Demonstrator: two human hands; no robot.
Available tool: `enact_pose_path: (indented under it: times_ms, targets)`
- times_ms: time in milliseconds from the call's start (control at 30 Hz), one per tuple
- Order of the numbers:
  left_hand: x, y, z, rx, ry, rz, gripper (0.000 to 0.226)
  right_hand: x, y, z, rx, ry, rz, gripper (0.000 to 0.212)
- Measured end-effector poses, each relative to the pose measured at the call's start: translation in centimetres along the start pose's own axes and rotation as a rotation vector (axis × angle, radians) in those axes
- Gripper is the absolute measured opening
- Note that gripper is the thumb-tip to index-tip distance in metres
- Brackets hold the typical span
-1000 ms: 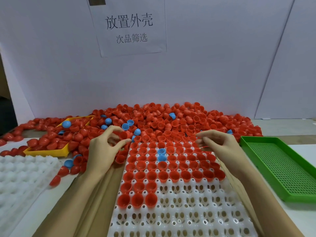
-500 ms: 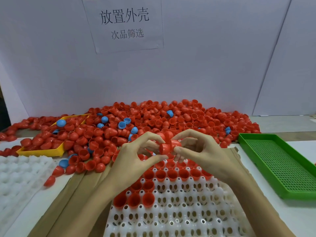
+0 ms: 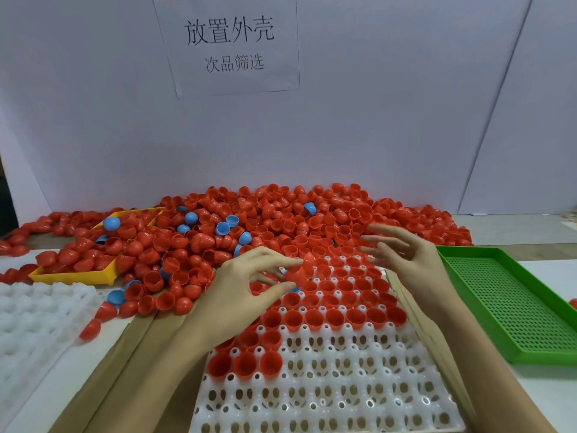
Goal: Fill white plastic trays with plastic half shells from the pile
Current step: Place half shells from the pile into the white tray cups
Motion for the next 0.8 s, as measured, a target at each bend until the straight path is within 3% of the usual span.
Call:
enact_pose_path:
  times_ms: [133, 200, 433, 633, 800]
  targets:
    - [0.5, -0.3, 0.1, -0.015, -0.008, 0.036, 0.027, -2.3, -3.3, 2.7, -0.460, 0.002, -0.031, 0.037]
    - [0.8, -0.5, 0.2, -0.030, -0.064, 0.011, 0.020, -3.0, -4.7, 4.0, -0.593, 0.011, -0.039, 0.039]
    - [0.8, -0.7, 0.2, -0.059, -0.059, -0.014, 0.010, -3.2, -5.2, 4.5, -0.542, -0.008, -0.065, 0.026]
    - [1.5, -0.7, 0.5, -0.109, 0.016, 0.072, 0.019, -2.9, -6.1, 5.7, -0.794, -0.086, -0.164, 0.025]
    - [1.2, -0.9, 0.9, -0.180, 0.085, 0.029, 0.019, -2.4, -6.8, 5.9, -0.824, -0.076, -0.150, 0.030]
Point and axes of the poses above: each hand's wrist, its own z-axis away from the middle knuckle, its own y-axis out of the back of the hand, x = y × z, the point moved 5 cm from there along -z, towards the middle knuckle, and after that the axes turned 14 degrees about x, right-handed, at the moved point
